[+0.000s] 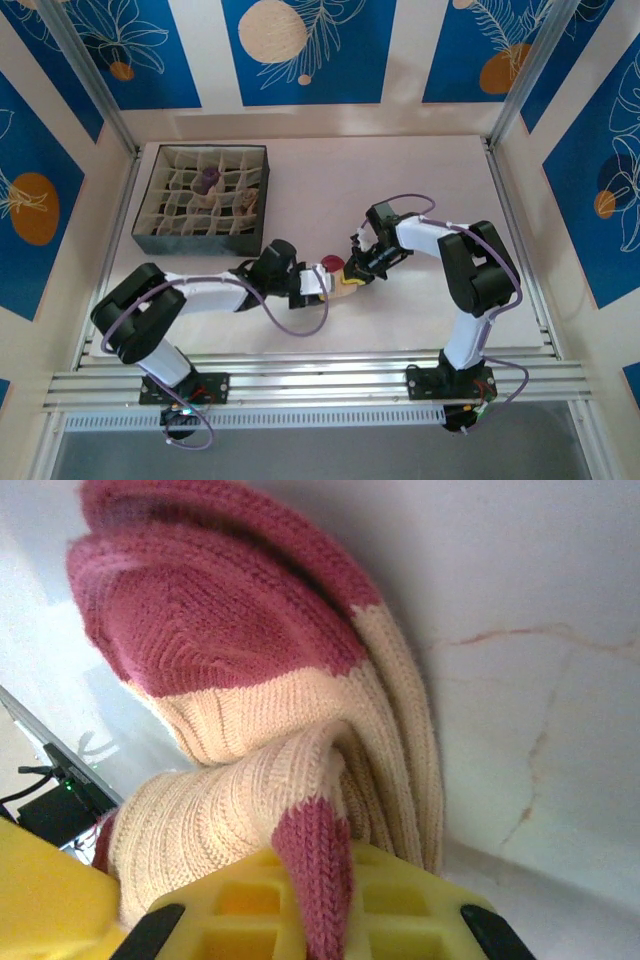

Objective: Roll the socks

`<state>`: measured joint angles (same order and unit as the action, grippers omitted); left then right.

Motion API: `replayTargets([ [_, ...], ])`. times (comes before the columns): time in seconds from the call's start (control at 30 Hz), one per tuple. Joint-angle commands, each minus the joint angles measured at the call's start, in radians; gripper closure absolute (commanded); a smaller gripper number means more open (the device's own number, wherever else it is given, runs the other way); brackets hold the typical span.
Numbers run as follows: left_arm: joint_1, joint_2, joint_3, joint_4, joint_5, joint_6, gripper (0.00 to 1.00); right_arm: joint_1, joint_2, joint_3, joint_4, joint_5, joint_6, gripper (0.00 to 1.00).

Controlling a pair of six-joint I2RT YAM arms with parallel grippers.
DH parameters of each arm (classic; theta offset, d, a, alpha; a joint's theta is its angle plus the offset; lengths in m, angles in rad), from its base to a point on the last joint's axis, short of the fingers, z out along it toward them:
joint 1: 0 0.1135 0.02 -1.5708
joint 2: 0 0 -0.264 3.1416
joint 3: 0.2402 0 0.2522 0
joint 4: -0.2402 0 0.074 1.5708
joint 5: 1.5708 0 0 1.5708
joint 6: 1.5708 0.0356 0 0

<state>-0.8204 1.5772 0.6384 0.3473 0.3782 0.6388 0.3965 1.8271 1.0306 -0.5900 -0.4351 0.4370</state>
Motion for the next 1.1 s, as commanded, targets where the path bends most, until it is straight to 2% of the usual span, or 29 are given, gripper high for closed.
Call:
replayTargets([
  [0.0, -0.06, -0.01, -0.028, 0.079, -0.182, 0.134, 0.65, -0.003, 0.051, -0.003, -0.087, 0.151, -0.014, 0.98],
  [0.2, -0.149, 0.044, -0.021, 0.09, -0.314, 0.211, 0.61, 0.01, 0.065, 0.023, -0.118, 0.151, -0.024, 0.98],
  [0.43, -0.198, 0.095, -0.015, 0.133, -0.439, 0.273, 0.56, 0.021, 0.087, 0.042, -0.147, 0.157, -0.035, 0.98],
  [0.53, -0.216, 0.072, -0.043, 0.208, -0.492, 0.285, 0.57, 0.022, 0.095, 0.045, -0.156, 0.156, -0.042, 0.98],
  [0.63, -0.206, 0.01, -0.067, 0.241, -0.444, 0.234, 0.58, 0.022, 0.098, 0.046, -0.162, 0.158, -0.043, 0.98],
  [0.77, -0.165, -0.098, -0.064, 0.124, -0.25, 0.156, 0.62, 0.023, 0.088, 0.048, -0.172, 0.169, -0.044, 0.98],
  [0.9, -0.162, -0.129, -0.03, -0.008, -0.149, 0.169, 0.67, 0.022, 0.08, 0.055, -0.182, 0.173, -0.046, 0.98],
  [1.07, -0.162, -0.054, 0.01, -0.051, -0.159, 0.186, 0.66, 0.025, 0.08, 0.059, -0.186, 0.169, -0.049, 0.98],
])
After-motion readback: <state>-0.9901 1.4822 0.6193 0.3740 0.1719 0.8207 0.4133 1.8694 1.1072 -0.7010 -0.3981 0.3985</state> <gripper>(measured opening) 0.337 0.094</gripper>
